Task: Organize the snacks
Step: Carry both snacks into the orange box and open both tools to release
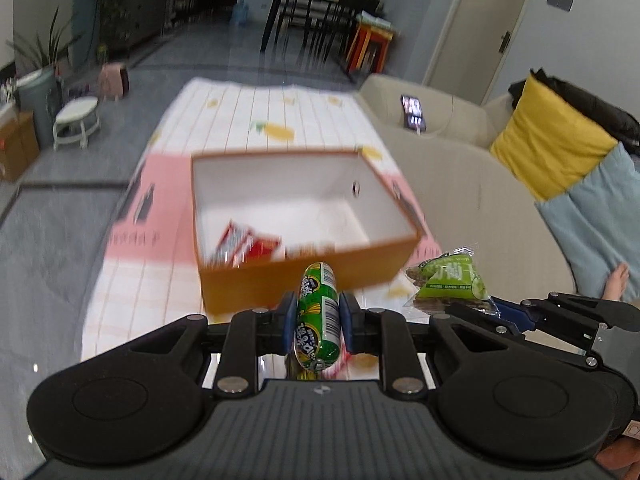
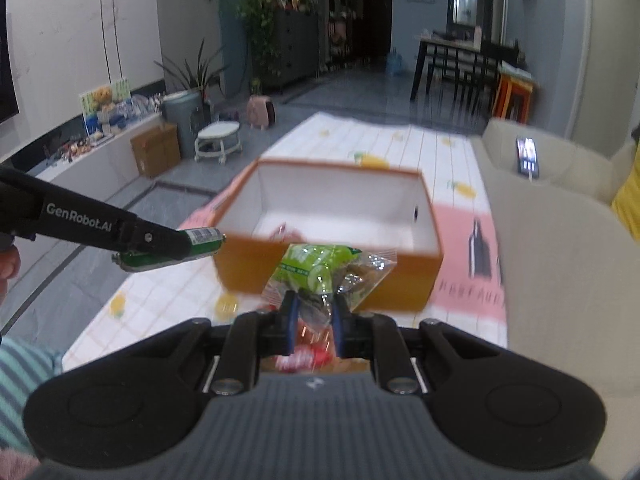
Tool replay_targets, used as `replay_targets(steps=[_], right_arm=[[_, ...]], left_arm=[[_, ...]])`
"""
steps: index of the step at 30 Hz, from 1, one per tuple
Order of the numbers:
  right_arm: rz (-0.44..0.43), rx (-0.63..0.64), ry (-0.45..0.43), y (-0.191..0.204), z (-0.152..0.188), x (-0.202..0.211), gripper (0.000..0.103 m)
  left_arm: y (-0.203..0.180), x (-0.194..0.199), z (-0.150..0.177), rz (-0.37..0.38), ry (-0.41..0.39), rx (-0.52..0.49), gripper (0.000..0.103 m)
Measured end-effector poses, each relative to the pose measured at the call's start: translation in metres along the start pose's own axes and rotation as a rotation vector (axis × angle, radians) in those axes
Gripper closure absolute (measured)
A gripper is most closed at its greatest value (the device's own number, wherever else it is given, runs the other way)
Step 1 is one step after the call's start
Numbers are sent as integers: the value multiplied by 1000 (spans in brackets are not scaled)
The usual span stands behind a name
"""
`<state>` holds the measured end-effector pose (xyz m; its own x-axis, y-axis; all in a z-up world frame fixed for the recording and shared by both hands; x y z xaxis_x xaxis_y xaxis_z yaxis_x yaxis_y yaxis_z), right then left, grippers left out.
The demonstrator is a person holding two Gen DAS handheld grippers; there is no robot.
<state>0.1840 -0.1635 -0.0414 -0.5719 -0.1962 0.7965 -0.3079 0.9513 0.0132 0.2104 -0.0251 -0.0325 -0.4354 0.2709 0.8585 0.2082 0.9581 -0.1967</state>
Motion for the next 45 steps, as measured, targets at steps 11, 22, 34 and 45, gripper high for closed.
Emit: replay_targets(steps=[11, 22, 34, 45], right_arm=[[10, 20, -23, -31, -95, -36, 90], [17, 30, 157, -61, -134, -151, 90], [0, 72, 351, -73, -125, -256, 90], [3, 85, 435, -74, -115, -286, 90]], left_arm=[[-2, -14, -81, -49, -61, -39, 78], [15, -104, -117, -74, 79, -41, 78], [45, -210, -108, -60, 329, 28, 78], [51, -243, -100, -72, 423, 37, 78]])
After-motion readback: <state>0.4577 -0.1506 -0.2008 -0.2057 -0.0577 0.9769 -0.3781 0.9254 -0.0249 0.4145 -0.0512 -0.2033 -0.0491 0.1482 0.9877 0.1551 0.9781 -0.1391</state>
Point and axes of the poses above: each gripper's, at about its wrist camera, not at the fingertips, and x roughly against the way its jaws point, y to its left, z to its underside, the point moved 10 cm from there along -x, roughly the way its jaws point, and after that the axes turned 15 degrees about y, right-handed, at the moved point
